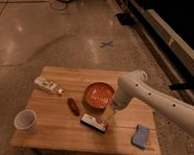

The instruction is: Place the eraser on the white sponge

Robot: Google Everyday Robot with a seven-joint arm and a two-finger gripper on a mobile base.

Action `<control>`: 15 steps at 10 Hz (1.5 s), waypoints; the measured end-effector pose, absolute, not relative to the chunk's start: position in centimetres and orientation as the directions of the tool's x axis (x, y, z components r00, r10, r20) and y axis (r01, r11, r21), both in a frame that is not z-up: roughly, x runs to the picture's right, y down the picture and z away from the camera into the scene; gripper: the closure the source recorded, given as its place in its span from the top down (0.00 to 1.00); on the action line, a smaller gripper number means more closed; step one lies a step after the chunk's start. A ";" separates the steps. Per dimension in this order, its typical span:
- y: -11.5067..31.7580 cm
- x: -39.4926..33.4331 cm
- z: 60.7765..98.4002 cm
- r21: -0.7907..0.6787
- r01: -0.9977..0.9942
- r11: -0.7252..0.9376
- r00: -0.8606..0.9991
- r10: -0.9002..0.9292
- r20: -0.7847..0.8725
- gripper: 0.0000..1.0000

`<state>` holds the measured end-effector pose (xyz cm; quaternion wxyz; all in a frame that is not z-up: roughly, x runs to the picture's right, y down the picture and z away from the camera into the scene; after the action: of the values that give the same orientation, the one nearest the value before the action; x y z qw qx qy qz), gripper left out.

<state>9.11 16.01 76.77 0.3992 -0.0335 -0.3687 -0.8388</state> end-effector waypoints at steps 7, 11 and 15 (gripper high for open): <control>19.8 4.6 77.9 0.623 0.579 -0.527 -0.776 -0.591 0.221 0.80; 21.2 3.1 79.9 0.576 0.560 -0.595 -0.798 -0.574 0.181 0.80; 22.9 1.0 81.0 0.577 0.527 -0.624 -0.825 -0.538 0.172 0.66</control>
<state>1.01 22.86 81.02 0.2954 0.0086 -0.3176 -0.9010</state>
